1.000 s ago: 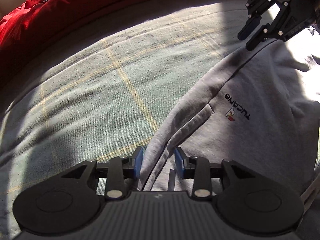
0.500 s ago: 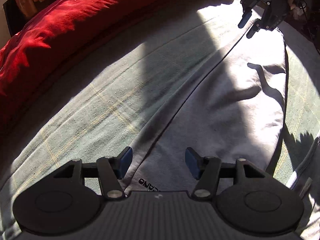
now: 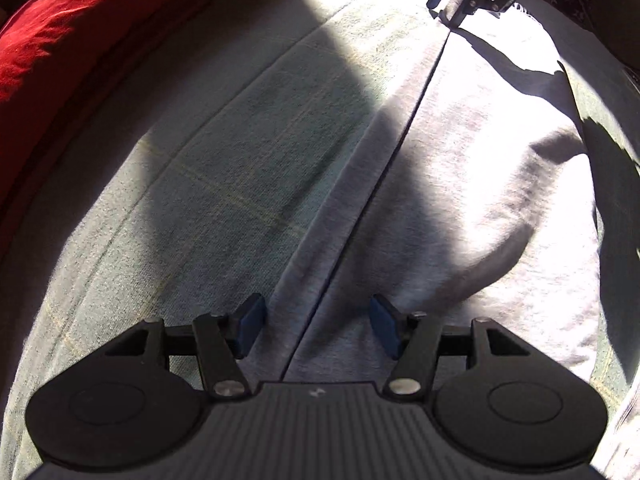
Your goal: Fold clothes
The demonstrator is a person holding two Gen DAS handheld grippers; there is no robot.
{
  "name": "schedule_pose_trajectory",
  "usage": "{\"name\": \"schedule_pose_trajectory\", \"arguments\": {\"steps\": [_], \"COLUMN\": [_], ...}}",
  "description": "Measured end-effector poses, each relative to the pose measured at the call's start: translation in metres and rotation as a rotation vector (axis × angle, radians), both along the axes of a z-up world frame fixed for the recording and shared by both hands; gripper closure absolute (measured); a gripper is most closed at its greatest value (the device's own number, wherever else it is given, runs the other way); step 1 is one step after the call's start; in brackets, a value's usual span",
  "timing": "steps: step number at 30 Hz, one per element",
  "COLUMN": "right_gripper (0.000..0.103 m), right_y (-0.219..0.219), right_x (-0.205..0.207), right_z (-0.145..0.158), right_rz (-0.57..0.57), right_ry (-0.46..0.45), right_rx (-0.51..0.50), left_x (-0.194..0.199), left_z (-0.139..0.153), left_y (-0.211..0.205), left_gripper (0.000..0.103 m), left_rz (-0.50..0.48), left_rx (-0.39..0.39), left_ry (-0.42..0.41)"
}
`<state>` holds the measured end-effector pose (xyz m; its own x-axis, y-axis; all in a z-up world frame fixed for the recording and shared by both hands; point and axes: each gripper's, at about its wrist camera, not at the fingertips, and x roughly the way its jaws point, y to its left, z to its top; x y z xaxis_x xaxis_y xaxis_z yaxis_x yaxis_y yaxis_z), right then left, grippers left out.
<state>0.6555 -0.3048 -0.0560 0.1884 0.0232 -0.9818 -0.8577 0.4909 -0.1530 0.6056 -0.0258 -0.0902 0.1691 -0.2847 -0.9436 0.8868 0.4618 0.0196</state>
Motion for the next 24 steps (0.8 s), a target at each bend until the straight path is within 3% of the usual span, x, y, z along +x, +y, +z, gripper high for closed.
{"name": "schedule_pose_trajectory", "arguments": {"steps": [2, 4, 5, 6, 7, 8, 14, 20, 24], "right_gripper": [0.069, 0.083, 0.087, 0.093, 0.1, 0.1, 0.101, 0.101, 0.099], "right_y": [-0.001, -0.001, 0.0, 0.002, 0.004, 0.006, 0.008, 0.017, 0.022], "right_x": [0.003, 0.006, 0.004, 0.0, -0.004, -0.007, 0.002, 0.045, 0.05], "right_z": [-0.002, -0.002, -0.001, 0.001, 0.003, 0.006, 0.045, 0.029, 0.01], "right_rz": [0.006, -0.01, -0.01, 0.002, 0.013, 0.021, -0.021, -0.073, -0.099], "right_ry": [0.037, 0.071, 0.072, 0.058, 0.044, 0.029, -0.081, -0.118, -0.133], "right_rx": [0.009, 0.019, 0.016, 0.003, -0.009, -0.014, 0.033, 0.032, 0.008], "left_x": [0.002, 0.004, 0.003, 0.001, -0.001, -0.003, -0.003, 0.022, 0.026], "left_z": [-0.001, 0.0, 0.001, 0.004, 0.007, 0.012, 0.036, 0.029, 0.01], "left_y": [0.002, 0.004, 0.004, 0.005, 0.006, 0.007, 0.022, 0.03, 0.023], "left_gripper": [0.047, 0.053, 0.067, 0.075, 0.091, 0.096, 0.1, 0.098, 0.089], "left_rz": [0.009, 0.022, 0.024, 0.025, 0.026, 0.025, 0.074, 0.156, 0.159], "left_rx": [-0.006, -0.014, -0.017, -0.022, -0.028, -0.035, -0.079, -0.06, -0.03], "left_ry": [0.023, 0.046, 0.045, 0.04, 0.033, 0.023, -0.005, 0.013, 0.02]}}
